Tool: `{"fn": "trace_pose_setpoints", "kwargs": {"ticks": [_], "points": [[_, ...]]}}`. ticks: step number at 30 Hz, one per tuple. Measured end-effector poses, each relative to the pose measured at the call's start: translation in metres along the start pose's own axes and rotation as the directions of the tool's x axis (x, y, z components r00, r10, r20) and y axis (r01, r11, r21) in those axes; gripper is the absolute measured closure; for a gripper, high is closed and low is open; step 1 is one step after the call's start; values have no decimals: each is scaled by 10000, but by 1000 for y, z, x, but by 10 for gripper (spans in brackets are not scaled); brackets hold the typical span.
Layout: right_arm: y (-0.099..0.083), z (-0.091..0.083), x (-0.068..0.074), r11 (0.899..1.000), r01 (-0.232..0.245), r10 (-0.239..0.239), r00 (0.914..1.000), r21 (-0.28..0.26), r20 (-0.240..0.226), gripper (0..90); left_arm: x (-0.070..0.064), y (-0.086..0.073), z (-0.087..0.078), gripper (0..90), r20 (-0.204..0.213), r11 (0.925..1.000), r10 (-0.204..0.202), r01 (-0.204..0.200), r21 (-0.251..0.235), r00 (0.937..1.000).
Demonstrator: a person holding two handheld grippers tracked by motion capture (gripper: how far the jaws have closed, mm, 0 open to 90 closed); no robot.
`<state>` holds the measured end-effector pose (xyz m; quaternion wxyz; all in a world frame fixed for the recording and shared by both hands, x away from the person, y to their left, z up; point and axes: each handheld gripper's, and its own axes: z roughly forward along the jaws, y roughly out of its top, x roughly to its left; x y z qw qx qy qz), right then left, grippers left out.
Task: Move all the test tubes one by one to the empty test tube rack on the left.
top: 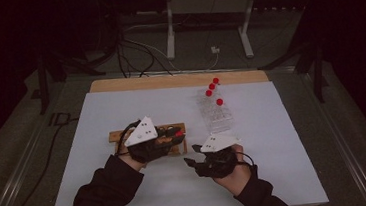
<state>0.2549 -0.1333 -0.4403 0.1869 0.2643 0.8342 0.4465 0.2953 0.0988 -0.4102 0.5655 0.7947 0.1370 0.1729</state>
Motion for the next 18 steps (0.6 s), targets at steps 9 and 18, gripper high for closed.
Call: {"fn": "trace_pose_setpoints", "kwargs": {"ticks": [9, 18], "points": [[-1, -11, -5, 9993, -163, 169, 9997, -338, 178, 193, 17, 10, -5, 720, -720, 9999, -61, 52, -127, 9974], [-1, -21, -9, 9963, -317, 352, 9985, -793, 430, 19, 35, 26, -4, 720, -1210, 9994, -110, 69, -342, 9926]]}}
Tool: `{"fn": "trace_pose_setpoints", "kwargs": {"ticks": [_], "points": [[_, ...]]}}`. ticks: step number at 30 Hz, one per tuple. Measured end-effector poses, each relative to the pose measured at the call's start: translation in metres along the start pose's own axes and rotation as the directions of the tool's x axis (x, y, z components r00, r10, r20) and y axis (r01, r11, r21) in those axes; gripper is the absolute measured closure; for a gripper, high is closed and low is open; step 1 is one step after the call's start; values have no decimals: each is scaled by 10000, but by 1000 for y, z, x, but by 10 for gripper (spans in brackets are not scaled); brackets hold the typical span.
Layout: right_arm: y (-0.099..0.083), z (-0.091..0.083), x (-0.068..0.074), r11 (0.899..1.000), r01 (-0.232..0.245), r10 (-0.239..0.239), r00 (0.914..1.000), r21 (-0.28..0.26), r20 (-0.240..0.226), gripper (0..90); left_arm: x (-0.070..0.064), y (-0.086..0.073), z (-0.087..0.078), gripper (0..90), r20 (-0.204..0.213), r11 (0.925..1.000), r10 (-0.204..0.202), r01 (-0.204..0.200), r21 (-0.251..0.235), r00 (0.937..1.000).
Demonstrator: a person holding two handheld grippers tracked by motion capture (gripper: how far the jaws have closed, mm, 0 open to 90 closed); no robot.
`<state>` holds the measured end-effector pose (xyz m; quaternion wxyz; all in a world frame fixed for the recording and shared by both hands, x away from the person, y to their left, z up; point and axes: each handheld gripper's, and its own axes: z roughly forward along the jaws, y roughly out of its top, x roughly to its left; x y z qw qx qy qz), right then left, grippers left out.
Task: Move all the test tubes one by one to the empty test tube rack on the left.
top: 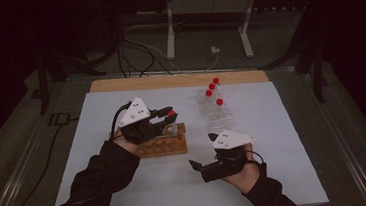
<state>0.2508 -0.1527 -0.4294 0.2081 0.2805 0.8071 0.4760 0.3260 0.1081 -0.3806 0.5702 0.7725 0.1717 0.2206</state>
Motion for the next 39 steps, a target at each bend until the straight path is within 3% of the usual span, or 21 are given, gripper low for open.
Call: {"fn": "trace_pose_setpoints", "kwargs": {"ticks": [8, 16, 23, 30, 39], "points": [[-1, -9, -8, 9992, -74, 64, 9996, -385, -276, 0, 18, -2, 7, 720, -549, 9996, -293, 296, 41, 9981], [-2, -13, -12, 9980, -154, 138, 9995, -619, -269, 0, 26, -27, 16, 720, -936, 9958, -825, 858, 326, 9922], [-5, -14, -14, 9967, -232, 210, 9993, -782, -296, 0, 26, -49, 25, 720, -885, 9885, -1355, 1407, 558, 9868], [-6, -14, -15, 9966, -261, 229, 9989, -784, -412, 0, 22, -64, 34, 720, -917, 9816, -1459, 1557, 1104, 9850], [-7, -14, -15, 9968, -288, 250, 9984, -741, -512, 0, 15, -71, 38, 719, -1027, 9804, -1071, 1222, 1543, 9889]]}}
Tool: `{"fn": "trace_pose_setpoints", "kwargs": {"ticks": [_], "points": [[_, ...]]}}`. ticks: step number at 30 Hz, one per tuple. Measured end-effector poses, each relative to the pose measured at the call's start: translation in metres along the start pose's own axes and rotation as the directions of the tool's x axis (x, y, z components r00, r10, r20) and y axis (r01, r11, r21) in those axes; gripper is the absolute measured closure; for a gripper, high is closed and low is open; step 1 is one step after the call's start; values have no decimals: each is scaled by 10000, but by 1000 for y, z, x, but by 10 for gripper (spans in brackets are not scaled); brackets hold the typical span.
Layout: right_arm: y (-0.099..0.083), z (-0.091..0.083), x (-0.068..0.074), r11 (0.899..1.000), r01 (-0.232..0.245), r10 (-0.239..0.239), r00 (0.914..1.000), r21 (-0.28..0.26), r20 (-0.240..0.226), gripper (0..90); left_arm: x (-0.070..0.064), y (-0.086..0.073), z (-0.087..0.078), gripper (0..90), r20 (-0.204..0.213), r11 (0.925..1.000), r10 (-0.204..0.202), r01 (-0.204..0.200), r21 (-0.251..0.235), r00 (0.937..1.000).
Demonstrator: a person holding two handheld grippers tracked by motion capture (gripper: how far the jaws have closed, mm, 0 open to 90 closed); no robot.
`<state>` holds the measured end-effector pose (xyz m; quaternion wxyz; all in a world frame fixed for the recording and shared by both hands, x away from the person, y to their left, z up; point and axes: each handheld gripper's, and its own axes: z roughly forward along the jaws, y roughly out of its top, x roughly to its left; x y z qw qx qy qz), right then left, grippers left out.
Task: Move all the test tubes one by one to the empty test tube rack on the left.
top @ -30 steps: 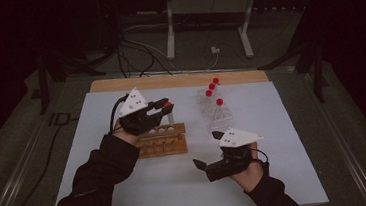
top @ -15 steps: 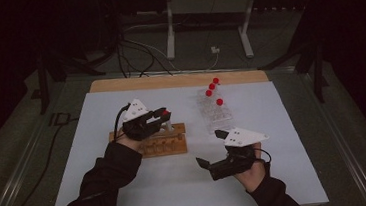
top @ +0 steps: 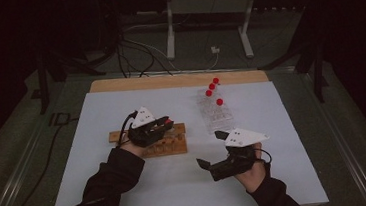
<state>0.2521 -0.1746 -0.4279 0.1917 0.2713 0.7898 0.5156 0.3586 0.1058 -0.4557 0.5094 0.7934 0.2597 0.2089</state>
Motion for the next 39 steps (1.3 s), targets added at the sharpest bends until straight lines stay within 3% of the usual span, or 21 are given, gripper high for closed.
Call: {"fn": "trace_pose_setpoints", "kwargs": {"ticks": [15, 26, 30, 35, 39], "points": [[5, -5, -5, 9999, -44, 42, 9999, -146, -123, 0, 3, 6, 1, 705, 286, 9990, -24, 11, 444, 9996], [21, -21, -19, 9987, -39, 48, 9999, -518, 165, 0, 5, 11, -28, 317, 823, 9996, -269, 265, 60, 9962], [24, -24, -28, 9980, -162, 170, 9998, -617, 128, 0, 1, 11, -39, 166, 979, 9990, -375, 348, 289, 9945], [24, -22, -38, 9986, -217, 236, 9989, -472, 395, 0, -8, 7, -52, 35, 1462, 9979, -458, 387, 513, 9882], [24, -21, -50, 9984, -341, 367, 9978, -461, 558, 0, -18, 1, -66, 32, 1845, 9989, -313, 243, 397, 9823]]}}
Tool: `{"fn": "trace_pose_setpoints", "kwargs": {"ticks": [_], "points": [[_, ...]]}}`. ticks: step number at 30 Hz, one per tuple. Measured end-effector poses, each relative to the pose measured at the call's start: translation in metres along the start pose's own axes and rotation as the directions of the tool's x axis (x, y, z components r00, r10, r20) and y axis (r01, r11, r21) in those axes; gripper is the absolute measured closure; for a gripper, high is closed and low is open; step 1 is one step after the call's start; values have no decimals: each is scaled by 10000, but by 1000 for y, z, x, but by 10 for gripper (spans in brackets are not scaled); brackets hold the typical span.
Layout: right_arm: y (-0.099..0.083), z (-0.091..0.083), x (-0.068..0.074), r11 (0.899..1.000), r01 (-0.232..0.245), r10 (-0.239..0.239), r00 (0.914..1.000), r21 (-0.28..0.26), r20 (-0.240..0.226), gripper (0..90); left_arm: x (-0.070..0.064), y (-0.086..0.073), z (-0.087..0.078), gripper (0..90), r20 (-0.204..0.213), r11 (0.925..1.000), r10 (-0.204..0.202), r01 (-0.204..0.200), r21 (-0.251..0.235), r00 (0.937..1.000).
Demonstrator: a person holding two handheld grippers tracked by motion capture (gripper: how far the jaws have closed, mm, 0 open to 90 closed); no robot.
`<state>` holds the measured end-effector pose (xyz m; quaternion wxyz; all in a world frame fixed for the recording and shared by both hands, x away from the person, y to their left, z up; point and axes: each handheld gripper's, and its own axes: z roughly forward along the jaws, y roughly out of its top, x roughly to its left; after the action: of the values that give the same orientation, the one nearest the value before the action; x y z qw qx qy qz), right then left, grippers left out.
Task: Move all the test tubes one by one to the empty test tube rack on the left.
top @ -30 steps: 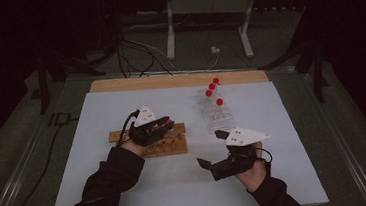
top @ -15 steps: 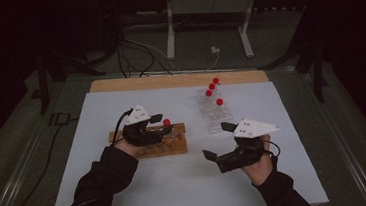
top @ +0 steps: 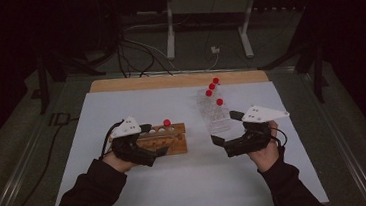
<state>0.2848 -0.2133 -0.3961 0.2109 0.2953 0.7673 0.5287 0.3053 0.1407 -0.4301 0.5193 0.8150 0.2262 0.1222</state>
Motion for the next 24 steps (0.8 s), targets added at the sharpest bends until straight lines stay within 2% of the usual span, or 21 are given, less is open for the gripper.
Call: {"fn": "trace_pose_setpoints", "kwargs": {"ticks": [6, 12, 15, 16, 21, 24], "points": [[2, 3, -18, 9998, -204, 204, 9994, -7, 266, 0, -15, -14, -14, 32, 242, 9999, 104, -101, -114, 9997], [5, 11, -36, 9996, -267, 263, 9979, 59, 584, 0, -26, -26, -23, 32, 224, 9996, 151, -146, -232, 9996], [4, 17, -46, 9994, -327, 318, 9978, 141, 584, 0, -29, -32, -25, 32, 259, 9996, 73, -66, -287, 9996], [4, 19, -49, 9995, -258, 243, 9968, 195, 761, 0, -29, -34, -25, 32, 243, 9995, 66, -59, -305, 9997], [-3, 32, -63, 9983, -331, 280, 9942, 477, 1039, 0, -30, -41, -25, 32, 173, 9995, 101, -95, -293, 9998], [-9, 41, -71, 9962, -513, 419, 9908, 707, 1284, 0, -28, -43, -25, 32, 171, 9996, 90, -86, -261, 9998]]}}
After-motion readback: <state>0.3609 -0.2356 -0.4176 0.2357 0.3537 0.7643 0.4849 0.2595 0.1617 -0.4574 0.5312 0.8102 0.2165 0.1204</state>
